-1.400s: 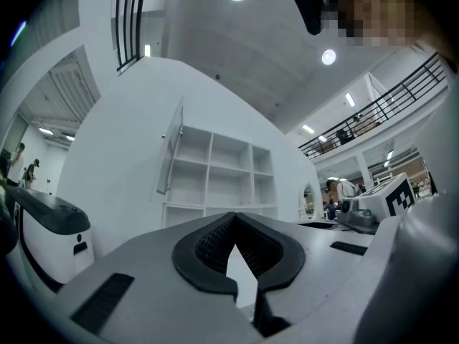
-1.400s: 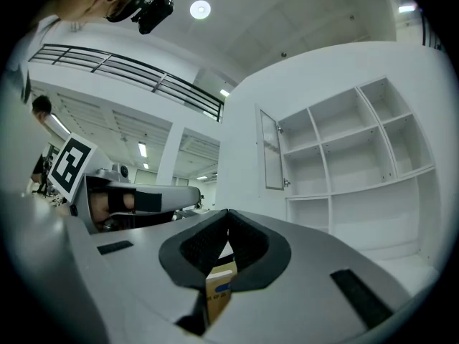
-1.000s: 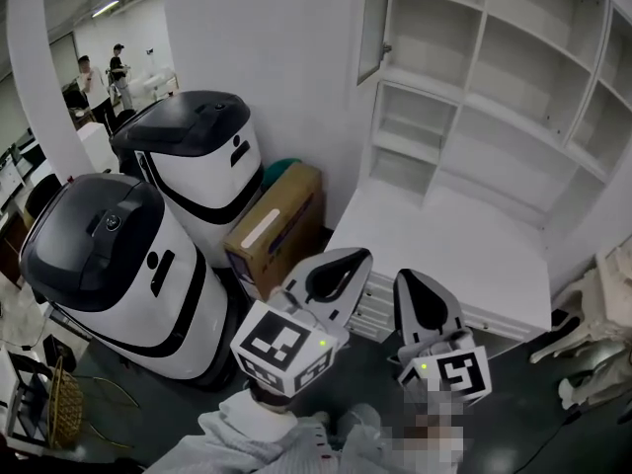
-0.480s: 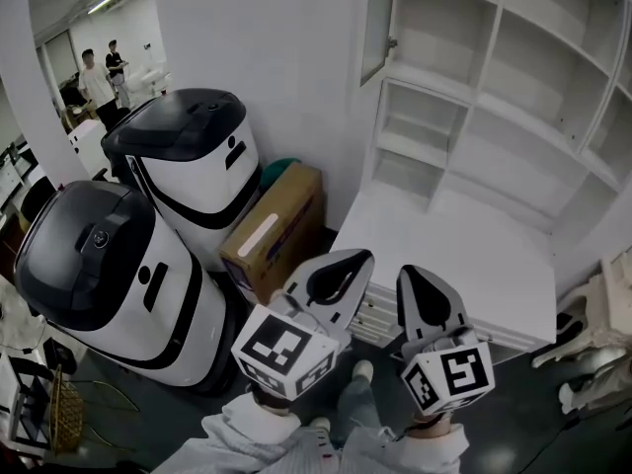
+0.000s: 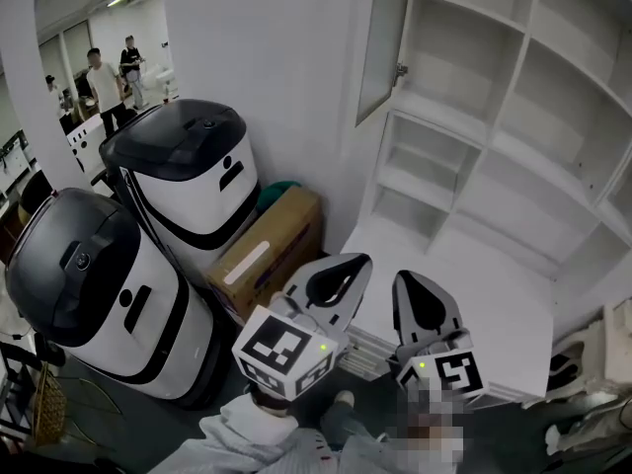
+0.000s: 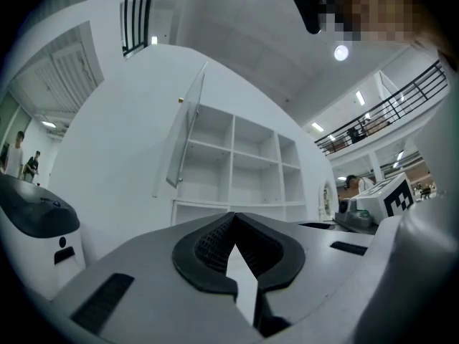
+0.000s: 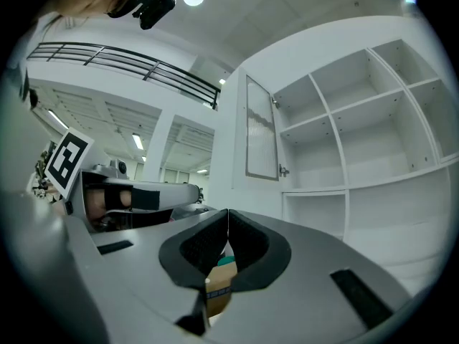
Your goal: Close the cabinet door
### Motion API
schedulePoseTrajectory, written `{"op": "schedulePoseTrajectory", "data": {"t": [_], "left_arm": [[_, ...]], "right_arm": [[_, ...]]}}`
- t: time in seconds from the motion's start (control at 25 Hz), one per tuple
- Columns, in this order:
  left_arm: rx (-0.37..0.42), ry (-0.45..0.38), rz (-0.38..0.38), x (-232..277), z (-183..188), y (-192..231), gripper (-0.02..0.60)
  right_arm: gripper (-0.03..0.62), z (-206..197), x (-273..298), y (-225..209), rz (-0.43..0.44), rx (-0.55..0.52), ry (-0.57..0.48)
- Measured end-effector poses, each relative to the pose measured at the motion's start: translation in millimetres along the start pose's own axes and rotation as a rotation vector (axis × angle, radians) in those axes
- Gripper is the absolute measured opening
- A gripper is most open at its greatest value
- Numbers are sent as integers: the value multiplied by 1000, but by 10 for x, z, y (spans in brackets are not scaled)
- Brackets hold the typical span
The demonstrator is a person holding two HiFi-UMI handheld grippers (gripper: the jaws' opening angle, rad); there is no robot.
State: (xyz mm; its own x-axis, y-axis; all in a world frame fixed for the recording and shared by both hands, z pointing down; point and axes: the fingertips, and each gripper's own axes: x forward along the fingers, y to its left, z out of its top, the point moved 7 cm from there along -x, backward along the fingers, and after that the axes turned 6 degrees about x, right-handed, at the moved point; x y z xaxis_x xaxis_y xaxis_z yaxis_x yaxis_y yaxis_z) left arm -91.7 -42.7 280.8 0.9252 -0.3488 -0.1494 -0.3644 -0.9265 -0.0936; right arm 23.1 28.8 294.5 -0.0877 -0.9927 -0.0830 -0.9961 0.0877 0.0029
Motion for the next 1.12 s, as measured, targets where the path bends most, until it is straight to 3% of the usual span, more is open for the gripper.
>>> {"op": "schedulePoseTrajectory", "data": {"t": [0.52,1.12], "left_arm": [[28,-11,126,1107,-3,367,9],[52,13,191,1190,45,846,9]], "right_arm": [[12,142,718,-1085,105,-29,-20],[12,78,1203,-1228,134,9,-15]]}}
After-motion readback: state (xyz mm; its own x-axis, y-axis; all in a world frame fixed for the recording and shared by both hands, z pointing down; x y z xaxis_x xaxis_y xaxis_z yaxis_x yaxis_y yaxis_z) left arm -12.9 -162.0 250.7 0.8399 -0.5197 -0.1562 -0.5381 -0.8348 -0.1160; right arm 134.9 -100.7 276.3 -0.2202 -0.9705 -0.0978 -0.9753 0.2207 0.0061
